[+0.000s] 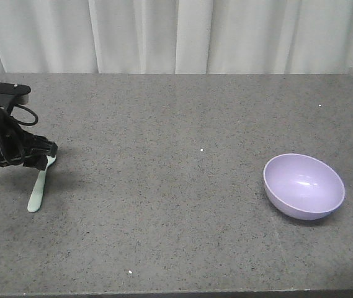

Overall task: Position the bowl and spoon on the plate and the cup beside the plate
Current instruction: 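Grasp the pale green spoon by its handle with the left gripper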

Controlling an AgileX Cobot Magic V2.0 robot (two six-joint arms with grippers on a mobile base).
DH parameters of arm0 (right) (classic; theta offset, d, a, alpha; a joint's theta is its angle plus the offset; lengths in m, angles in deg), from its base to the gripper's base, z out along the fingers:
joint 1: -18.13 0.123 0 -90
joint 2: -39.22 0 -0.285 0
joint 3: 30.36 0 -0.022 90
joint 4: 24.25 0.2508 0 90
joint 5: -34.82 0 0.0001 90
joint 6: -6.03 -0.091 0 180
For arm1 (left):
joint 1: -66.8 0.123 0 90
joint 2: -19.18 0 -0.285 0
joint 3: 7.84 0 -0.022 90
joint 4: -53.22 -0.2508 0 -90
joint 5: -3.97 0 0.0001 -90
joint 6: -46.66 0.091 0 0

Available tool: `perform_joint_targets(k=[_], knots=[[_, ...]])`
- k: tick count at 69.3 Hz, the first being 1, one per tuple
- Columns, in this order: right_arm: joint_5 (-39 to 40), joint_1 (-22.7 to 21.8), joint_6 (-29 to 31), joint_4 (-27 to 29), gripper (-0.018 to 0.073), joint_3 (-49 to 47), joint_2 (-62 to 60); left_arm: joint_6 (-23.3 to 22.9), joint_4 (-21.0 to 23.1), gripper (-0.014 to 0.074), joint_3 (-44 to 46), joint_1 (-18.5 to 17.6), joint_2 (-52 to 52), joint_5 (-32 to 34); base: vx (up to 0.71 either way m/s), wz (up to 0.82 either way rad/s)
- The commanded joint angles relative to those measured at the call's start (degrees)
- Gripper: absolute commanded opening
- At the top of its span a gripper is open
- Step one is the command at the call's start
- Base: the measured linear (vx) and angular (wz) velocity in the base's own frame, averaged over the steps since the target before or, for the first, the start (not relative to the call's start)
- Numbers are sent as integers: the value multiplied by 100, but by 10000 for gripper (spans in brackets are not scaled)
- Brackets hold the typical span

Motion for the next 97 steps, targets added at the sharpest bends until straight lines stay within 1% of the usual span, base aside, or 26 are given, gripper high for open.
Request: perform_joint_targets(k=[1, 17, 32, 46, 55, 62, 71, 76, 77, 87, 97], knots=[[368, -23, 56, -43, 535, -196, 50, -118, 7, 522, 181, -49, 102, 337, 0, 0], [374, -23, 56, -44, 535, -196, 50, -129, 44, 522, 170, -49, -123, 436, 0, 0], [369, -23, 56, -44, 535, -196, 50, -129, 44, 522, 170, -49, -273, 670, 0, 0], [369, -23, 56, -44, 535, -196, 50, -129, 38, 522, 170, -49, -477, 698, 0, 0], [369, -23, 56, -44, 535, -196, 50, -129, 38, 499, 162, -49, -576, 686, 0, 0], [369, -23, 56, -44, 535, -196, 50, -129, 38, 447, 162, -49, -589, 686, 0, 0], [369, -23, 56, -44, 535, -196, 50, -129, 32, 321, 162, -49, -584, 649, 0, 0], [369, -23, 56, -44, 535, -196, 50, -129, 26, 227, 162, -49, -584, 616, 0, 0], [369, -23, 56, -44, 535, -196, 50, -129, 26, 196, 162, -49, -584, 603, 0, 0], [369, -23, 56, -44, 535, -196, 50, -117, -29, -11, 162, -49, -573, 532, 0, 0], [369, -23, 56, -44, 535, -196, 50, -105, -30, -9, 169, -49, -550, 475, 0, 0]])
